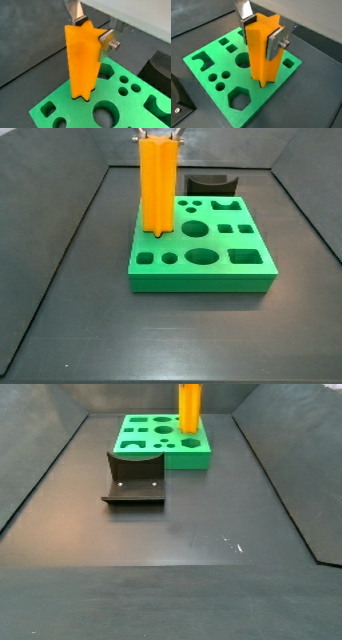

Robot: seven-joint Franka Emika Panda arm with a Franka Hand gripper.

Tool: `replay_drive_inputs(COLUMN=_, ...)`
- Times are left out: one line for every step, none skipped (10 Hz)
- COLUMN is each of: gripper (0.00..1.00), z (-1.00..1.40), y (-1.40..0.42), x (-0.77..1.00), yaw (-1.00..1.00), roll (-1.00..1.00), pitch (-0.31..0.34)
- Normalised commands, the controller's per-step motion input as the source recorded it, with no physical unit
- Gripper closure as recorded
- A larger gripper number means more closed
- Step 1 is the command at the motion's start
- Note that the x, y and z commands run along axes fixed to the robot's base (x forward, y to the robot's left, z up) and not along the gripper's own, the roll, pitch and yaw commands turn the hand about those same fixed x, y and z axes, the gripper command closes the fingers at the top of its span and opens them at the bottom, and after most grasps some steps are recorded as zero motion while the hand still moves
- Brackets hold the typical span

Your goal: Insert the star object.

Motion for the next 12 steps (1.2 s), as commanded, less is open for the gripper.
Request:
replay_drive_inputs(gripper=1.0, z=-0.41, y=-0.07, x=0.13, yaw=0.36, roll=0.04, pitch=-0.02)
replay_drive_inputs(gripper=1.0, z=-0.42, y=-0.1, x=0.15, yaw=0.54, roll=0.1, pitch=0.0)
replay_drive_inputs(gripper=1.0, z=-0.37, y=-0.05, x=0.08, yaw=0.02, roll=0.0, pitch=-0.004)
replay_drive_inputs(gripper=1.0, z=-0.39, y=-0.01, x=0.0, yaw=-0.04, roll=0.01, pitch=-0.02)
replay_drive_inputs(gripper=1.0, z=-0.46, y=-0.03, x=0.0, yaw=-0.08, roll=0.17, pitch=-0.024)
replay_drive_inputs(gripper=1.0, z=-0.46, y=-0.03, x=0.07, yaw=-0.21, roll=0.17, pitch=0.0)
replay_drive_inputs(gripper=1.0, z=-0.56, y=-0.03, x=0.09, yaw=-0.3, roll=0.17, pitch=0.0)
replay_drive_inputs(gripper=1.0, z=-0.58, y=-0.06, x=0.02, yaw=-0.34, roll=0.24, pitch=0.0)
replay_drive_inputs(gripper=1.0, z=-0.5, y=-0.03, x=0.0, yaw=-0.31, roll=0.27, pitch=0.0)
replay_drive_inputs(gripper=1.0, z=-0.47, y=0.0, x=0.0, yaw=-0.25, roll=0.22, pitch=0.0)
replay_drive_inputs(gripper=1.0, z=-0.29, y=0.0, x=0.0, yaw=-0.2, roll=0.1, pitch=0.0)
replay_drive_inputs(gripper=1.0, z=0.0, y=0.02, x=0.0, yaw=0.0, roll=-0.01, pitch=0.0)
